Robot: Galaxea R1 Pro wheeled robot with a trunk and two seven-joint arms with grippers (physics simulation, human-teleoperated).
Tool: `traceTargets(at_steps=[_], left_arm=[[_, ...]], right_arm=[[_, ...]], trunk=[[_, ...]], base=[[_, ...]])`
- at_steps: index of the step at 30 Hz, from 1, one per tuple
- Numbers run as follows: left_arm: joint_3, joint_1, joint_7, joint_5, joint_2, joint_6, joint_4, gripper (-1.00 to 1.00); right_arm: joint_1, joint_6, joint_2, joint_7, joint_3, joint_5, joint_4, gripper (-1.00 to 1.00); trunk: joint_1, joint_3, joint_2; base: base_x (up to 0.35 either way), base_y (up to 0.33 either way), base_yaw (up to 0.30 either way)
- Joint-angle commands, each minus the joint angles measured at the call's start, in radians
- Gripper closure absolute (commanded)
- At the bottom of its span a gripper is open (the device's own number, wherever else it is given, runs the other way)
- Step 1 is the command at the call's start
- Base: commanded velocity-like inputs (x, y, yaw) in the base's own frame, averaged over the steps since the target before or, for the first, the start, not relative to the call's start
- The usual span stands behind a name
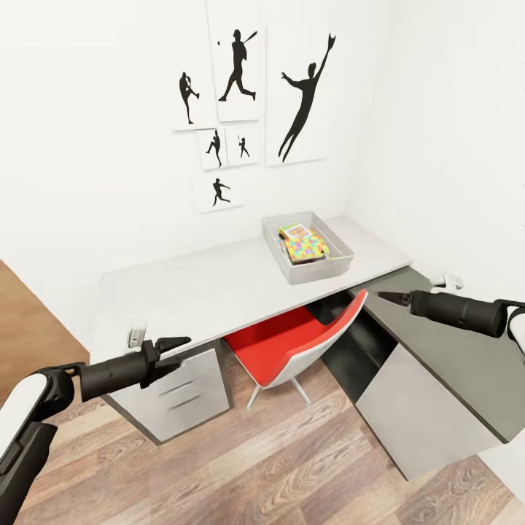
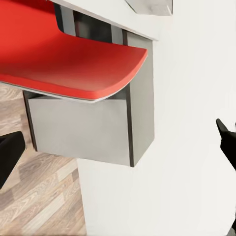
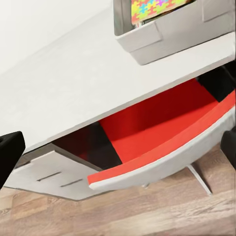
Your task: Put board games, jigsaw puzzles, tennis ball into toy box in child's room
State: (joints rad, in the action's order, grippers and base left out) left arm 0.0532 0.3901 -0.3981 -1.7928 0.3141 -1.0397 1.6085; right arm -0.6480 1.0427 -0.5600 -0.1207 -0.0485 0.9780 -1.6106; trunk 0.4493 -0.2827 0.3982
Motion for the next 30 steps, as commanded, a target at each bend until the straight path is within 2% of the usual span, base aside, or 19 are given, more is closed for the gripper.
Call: traceTargets(at_steps=[1,4,5,8,13,18,22,24,27,30], left_arm=[[0.001,0.001,-0.010,-0.010,0.000,-0.002,0.001,-1.00],[-0.002,-0.019,0.032,0.043,-0.005,-0.001,0.000,-1.00],[-0.002,-0.019,0.032,0.043,-0.005,-0.001,0.000,-1.00],[-0.004,-0.031,0.075,0.085,-0.007,0.000,0.000,-1.00],[-0.007,-0.054,0.110,0.111,-0.010,0.001,0.000,-1.00],[-0.008,-0.082,0.122,0.122,-0.019,0.006,0.000,-1.00],[-0.009,-0.112,0.128,0.137,-0.038,0.011,0.000,-1.00],[-0.009,-0.130,0.131,0.158,-0.051,0.013,0.000,-1.00],[-0.009,-0.137,0.132,0.171,-0.058,0.014,-0.001,-1.00],[-0.010,-0.156,0.138,0.217,-0.082,0.015,-0.001,-1.00]], right_arm=[[-0.001,0.005,0.000,-0.011,-0.001,-0.009,0.000,-1.00],[0.016,0.005,-0.017,-0.021,-0.020,-0.009,0.000,-1.00],[0.016,0.005,-0.017,-0.021,-0.020,-0.009,0.000,-1.00],[0.042,0.005,-0.030,-0.031,-0.031,-0.009,0.000,-1.00],[0.086,0.005,-0.040,-0.037,-0.038,-0.009,0.000,-1.00],[0.123,0.005,-0.042,-0.040,-0.039,-0.010,0.000,-1.00],[0.162,0.005,-0.043,-0.041,-0.036,-0.010,0.000,-1.00],[0.186,0.005,-0.042,-0.041,-0.033,-0.010,0.000,-1.00],[0.197,0.005,-0.042,-0.041,-0.031,-0.010,0.000,-1.00],[0.233,0.005,-0.039,-0.042,-0.027,-0.010,0.000,-1.00]], trunk=[[0.001,0.000,0.002],[0.001,0.005,0.002],[0.001,0.006,0.002],[0.001,0.011,0.002],[0.001,0.019,0.002],[0.001,0.028,0.002],[0.001,0.034,0.002],[0.001,0.037,0.002],[0.001,0.042,0.002],[0.001,0.047,0.002]], base=[[0.000,0.000,0.000],[0.000,0.000,0.000],[0.000,0.000,0.000],[0.000,0.000,0.000],[0.000,0.000,0.000],[0.000,0.000,0.000],[0.000,0.000,0.000],[0.000,0.000,0.000],[0.000,0.000,0.000],[0.000,0.000,0.000]])
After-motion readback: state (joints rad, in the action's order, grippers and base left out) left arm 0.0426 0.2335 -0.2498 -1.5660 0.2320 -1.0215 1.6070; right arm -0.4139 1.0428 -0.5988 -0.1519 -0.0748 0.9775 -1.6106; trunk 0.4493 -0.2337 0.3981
